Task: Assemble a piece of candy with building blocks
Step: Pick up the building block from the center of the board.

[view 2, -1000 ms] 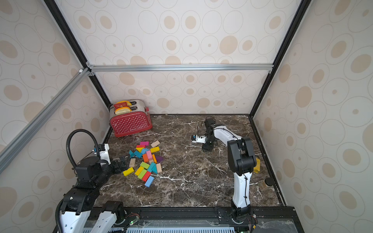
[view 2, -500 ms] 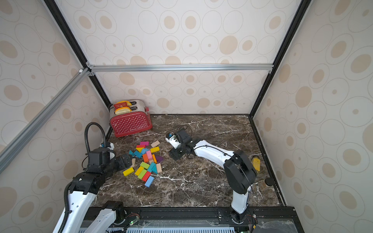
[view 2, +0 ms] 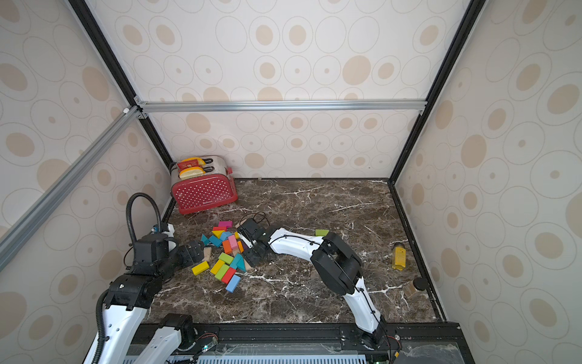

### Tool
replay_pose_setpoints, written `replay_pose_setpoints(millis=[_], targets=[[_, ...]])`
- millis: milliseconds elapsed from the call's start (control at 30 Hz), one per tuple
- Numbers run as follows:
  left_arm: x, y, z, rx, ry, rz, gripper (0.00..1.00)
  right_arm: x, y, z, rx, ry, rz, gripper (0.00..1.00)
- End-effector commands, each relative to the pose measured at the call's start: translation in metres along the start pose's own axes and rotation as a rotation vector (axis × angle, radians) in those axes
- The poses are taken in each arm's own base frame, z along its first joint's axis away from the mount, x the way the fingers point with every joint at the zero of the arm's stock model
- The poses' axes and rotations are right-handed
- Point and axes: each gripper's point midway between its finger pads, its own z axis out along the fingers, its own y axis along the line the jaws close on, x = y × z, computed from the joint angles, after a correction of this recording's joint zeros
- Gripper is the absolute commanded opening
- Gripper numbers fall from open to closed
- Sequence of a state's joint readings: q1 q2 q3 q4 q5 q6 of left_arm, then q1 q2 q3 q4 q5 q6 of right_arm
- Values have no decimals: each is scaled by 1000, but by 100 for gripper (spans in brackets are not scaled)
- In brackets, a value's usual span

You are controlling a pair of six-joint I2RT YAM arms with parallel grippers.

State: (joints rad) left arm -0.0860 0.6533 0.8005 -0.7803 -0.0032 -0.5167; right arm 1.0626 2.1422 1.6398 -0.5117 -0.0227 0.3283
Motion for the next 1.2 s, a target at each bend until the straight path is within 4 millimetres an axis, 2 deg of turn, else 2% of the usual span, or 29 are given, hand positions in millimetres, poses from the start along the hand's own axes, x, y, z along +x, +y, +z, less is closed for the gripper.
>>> replay_pose_setpoints(millis=[0,133,467,633,700,900,1033,1167], targets=[[1,1,0,-8,3,-1,98,5,5,9,24,56,13,70],[1,2,0,-12,-3,-2,98,6,16,17,14,70,-6,70],[2,0,0,3,0,4,98,15,25,32,29,129,-20,69],[2,-1,0,6,-2,4,98,17,21,34,47,133,-26,59],[1,-1,0,9,-4,4,98,19,20,35,49,144,-33,51],[1,-1,-1,12,-8,3,98,24,20,34,49,155,-57,40],[1,-1,-2,14,-11,3,98,25,19,26,47,152,-121,31],[2,-2,-2,17,-10,4,98,28,10,10,74,136,-241,25]])
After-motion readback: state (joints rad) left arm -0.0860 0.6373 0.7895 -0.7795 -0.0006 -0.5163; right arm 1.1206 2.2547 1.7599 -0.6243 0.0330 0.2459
